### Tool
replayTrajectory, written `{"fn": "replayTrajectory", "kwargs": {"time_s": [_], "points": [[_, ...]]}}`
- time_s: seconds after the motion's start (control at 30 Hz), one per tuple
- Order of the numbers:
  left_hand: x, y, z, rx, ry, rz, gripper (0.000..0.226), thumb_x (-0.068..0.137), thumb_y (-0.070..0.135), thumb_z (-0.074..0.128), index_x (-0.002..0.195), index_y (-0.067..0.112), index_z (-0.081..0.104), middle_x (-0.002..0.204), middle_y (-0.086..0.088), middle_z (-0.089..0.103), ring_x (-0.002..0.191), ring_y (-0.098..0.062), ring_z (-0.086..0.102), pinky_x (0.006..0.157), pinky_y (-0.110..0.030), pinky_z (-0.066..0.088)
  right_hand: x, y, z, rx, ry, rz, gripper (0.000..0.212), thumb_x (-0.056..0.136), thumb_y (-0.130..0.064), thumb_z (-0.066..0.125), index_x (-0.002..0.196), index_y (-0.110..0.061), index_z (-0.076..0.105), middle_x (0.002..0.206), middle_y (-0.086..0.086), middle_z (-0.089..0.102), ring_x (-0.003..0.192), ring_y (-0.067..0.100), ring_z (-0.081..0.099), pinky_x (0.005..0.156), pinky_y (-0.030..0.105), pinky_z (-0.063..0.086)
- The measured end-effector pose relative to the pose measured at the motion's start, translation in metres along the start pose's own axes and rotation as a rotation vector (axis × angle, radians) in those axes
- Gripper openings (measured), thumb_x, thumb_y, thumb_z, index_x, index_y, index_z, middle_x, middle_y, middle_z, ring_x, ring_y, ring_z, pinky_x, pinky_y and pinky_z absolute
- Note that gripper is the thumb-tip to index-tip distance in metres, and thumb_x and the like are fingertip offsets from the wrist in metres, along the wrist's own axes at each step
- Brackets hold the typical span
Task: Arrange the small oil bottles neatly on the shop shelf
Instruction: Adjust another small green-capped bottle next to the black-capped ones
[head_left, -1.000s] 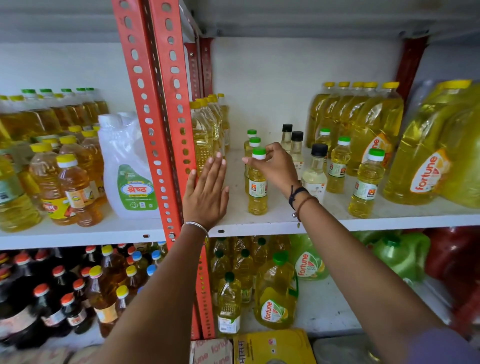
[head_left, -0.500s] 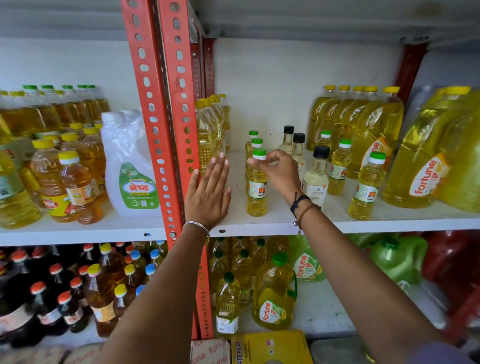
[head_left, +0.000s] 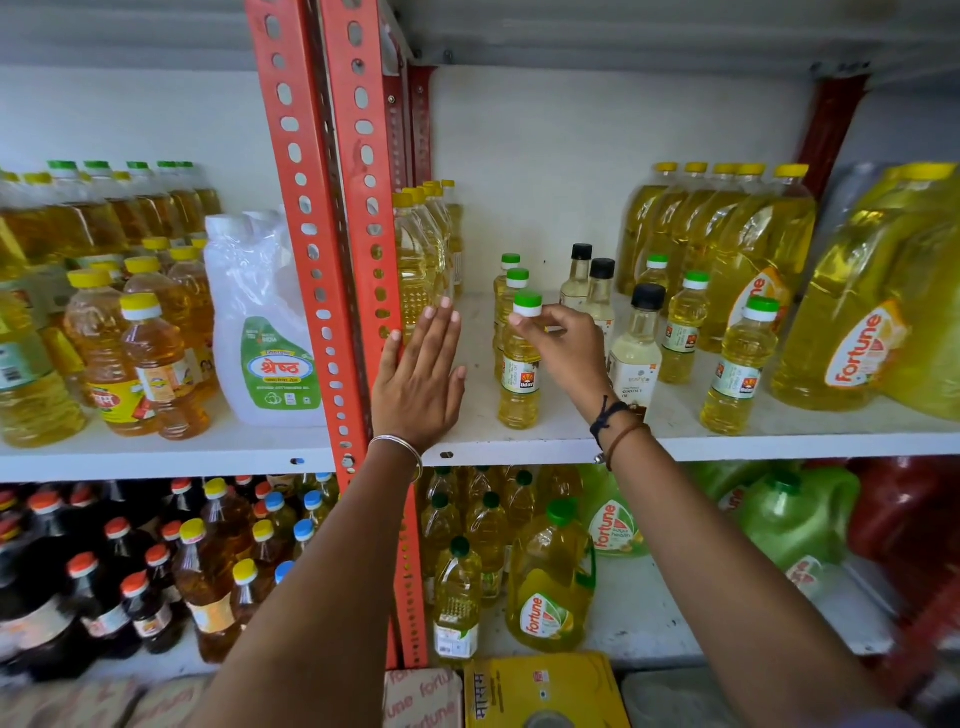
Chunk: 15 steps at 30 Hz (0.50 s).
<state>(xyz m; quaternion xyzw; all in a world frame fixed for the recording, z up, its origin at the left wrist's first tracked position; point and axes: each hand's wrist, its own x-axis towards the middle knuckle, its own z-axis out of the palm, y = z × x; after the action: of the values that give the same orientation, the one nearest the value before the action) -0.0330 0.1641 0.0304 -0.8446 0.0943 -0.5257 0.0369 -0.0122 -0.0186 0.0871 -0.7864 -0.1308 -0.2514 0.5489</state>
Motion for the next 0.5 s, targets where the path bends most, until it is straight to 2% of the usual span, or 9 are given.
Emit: {"fn": "replayTrajectory", "kwargs": {"time_s": [0.13, 0.23, 0.5], "points": [[0.0, 0.0, 0.0, -0.001, 0.004, -0.001, 0.058, 0.097, 0.034, 0.027, 0.149, 0.008, 0.027, 0.156, -0.005, 0.017, 0.144, -0.019, 0.016, 0.117, -0.038, -0.002, -0.007, 0.001, -0.003, 0.026, 0.007, -0.007, 0.032, 0.08, -0.037, 0.069, 0.103, -0.014, 0.071, 0.103, 0.006, 0.072, 0.096, 0.015, 0.063, 0.081, 0.026, 0.047], [0.0, 0.0, 0.0, -0.003, 0.006, 0.0, 0.058, 0.097, 0.034, 0.027, 0.149, 0.008, 0.026, 0.156, -0.004, 0.016, 0.144, -0.018, 0.016, 0.117, -0.038, -0.002, -0.009, 0.001, -0.004, 0.035, 0.007, -0.006, 0.033, 0.08, -0.037, 0.07, 0.103, -0.013, 0.072, 0.102, 0.006, 0.073, 0.097, 0.017, 0.064, 0.084, 0.03, 0.05], [0.0, 0.0, 0.002, 0.003, 0.013, 0.004, 0.058, 0.097, 0.034, 0.027, 0.149, 0.009, 0.025, 0.157, -0.005, 0.016, 0.145, -0.018, 0.013, 0.117, -0.038, -0.002, -0.014, -0.003, -0.004, 0.039, 0.028, -0.002, 0.032, 0.078, -0.039, 0.071, 0.099, -0.015, 0.073, 0.099, 0.004, 0.073, 0.094, 0.015, 0.064, 0.082, 0.029, 0.049]]}}
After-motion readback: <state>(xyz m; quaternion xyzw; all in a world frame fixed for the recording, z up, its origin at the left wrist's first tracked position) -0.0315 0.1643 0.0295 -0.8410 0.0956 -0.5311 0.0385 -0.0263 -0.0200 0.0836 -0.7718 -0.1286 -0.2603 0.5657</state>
